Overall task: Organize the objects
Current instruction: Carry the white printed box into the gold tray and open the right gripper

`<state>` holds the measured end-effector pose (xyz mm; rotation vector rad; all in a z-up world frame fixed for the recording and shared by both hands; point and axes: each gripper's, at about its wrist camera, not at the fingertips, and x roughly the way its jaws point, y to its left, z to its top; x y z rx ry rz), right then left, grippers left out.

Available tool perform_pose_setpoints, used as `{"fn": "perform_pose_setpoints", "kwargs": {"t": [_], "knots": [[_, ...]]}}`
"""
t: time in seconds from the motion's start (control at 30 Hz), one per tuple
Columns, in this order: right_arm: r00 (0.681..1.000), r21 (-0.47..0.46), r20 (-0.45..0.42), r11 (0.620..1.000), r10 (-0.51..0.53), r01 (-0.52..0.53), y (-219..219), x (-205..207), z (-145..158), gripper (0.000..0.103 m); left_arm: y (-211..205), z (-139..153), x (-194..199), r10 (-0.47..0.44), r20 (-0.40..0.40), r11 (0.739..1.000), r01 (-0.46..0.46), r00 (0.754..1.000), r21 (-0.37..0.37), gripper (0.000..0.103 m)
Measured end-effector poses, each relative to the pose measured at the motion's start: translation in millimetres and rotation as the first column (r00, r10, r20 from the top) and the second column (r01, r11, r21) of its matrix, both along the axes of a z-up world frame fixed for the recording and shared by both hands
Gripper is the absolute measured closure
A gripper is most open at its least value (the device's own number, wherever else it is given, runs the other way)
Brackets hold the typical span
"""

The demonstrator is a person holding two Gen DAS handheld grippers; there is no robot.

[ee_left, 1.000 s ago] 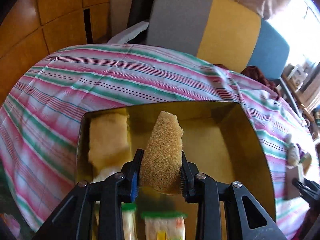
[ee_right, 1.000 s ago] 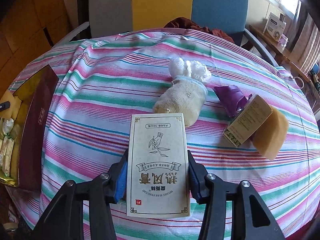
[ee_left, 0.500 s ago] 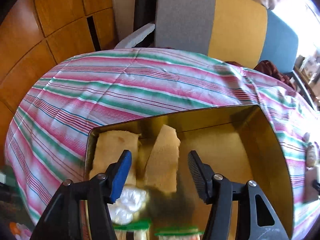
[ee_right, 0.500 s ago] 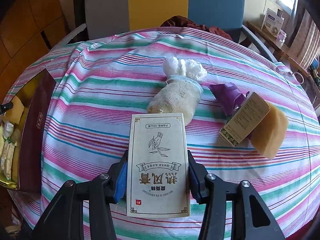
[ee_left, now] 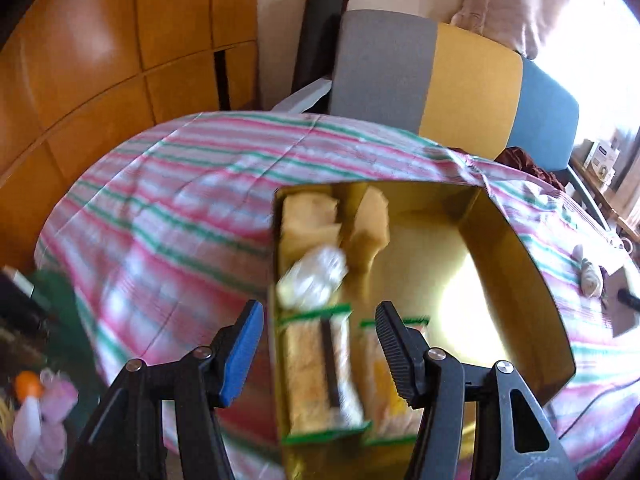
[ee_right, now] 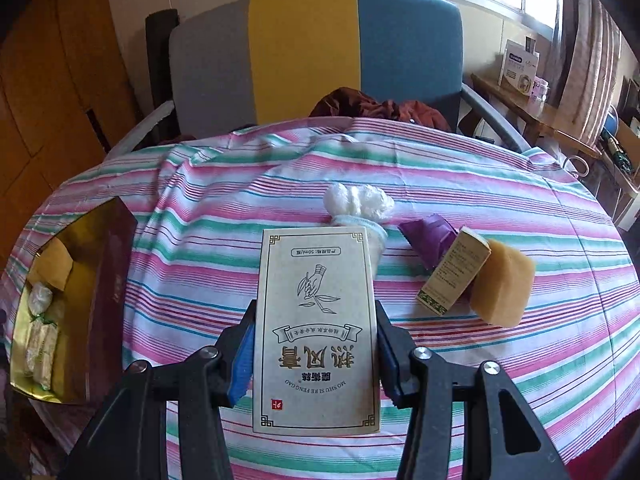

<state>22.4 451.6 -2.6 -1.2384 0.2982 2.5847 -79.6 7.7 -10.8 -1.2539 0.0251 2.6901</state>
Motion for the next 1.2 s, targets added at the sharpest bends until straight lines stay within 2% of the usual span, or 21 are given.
{"fn": "perform_pose_setpoints", "kwargs": {"t": [0.07,0.2,0.37,0.47,0.57,0.7,0.77,0.83,0.9,1.0,1.07,1.1,1.2], "knots": [[0.998,-0.016,-0.039,0.999,0.046,-0.047,-24,-2,18,0.052,-9,-3,5,0.014,0.010,1.000,-0.014,1.000,0.012,0.044],[0.972,-0.045,-0.066,0.973,0.225,-0.228,-97,-29,47,0.052,-25,-6,9,0.052,0.011,0.998,-0.052,0.999,0.040,0.044],[0.924,-0.102,-0.016,0.918,0.383,-0.383,-187,-85,38,0.052,-37,-8,13,0.060,-0.001,0.997,-0.059,0.998,0.055,0.044],[0.922,-0.159,0.045,0.914,0.385,-0.374,-216,-119,15,0.052,-45,-10,14,0.066,0.010,0.996,-0.066,0.998,0.066,0.044],[0.934,-0.194,0.113,0.929,0.340,-0.315,-232,-152,-13,0.052,-55,-12,15,0.081,0.014,0.994,-0.082,0.997,0.075,0.043],[0.951,-0.195,0.149,0.951,0.272,-0.242,-245,-181,-35,0.052,-66,-16,13,0.109,0.036,0.989,-0.112,0.993,0.094,0.043],[0.958,-0.230,0.153,0.952,0.242,-0.204,-247,-193,-44,0.051,-70,-17,12,0.114,0.041,0.987,-0.118,0.993,0.107,0.043],[0.954,-0.326,0.160,0.926,0.253,-0.191,-252,-200,-52,0.050,-72,-18,12,0.115,0.043,0.986,-0.119,0.992,0.115,0.042],[0.943,-0.430,0.166,0.882,0.287,-0.192,-259,-201,-60,0.046,-73,-19,12,0.116,0.046,0.985,-0.121,0.992,0.125,0.042],[0.930,-0.480,0.132,0.843,0.343,-0.243,-274,-196,-63,0.045,-75,-18,13,0.116,0.047,0.984,-0.122,0.992,0.132,0.042],[0.919,-0.562,0.115,0.787,0.378,-0.254,-280,-195,-68,0.044,-76,-18,13,0.116,0.048,0.983,-0.122,0.992,0.137,0.042],[0.915,-0.591,0.110,0.766,0.389,-0.254,-282,-194,-70,0.040,-76,-17,13,0.118,0.046,0.983,-0.123,0.992,0.137,0.042],[0.914,-0.595,0.099,0.760,0.393,-0.263,-284,-190,-70,0.039,-76,-15,13,0.120,0.040,0.982,-0.125,0.992,0.141,0.042]]}}
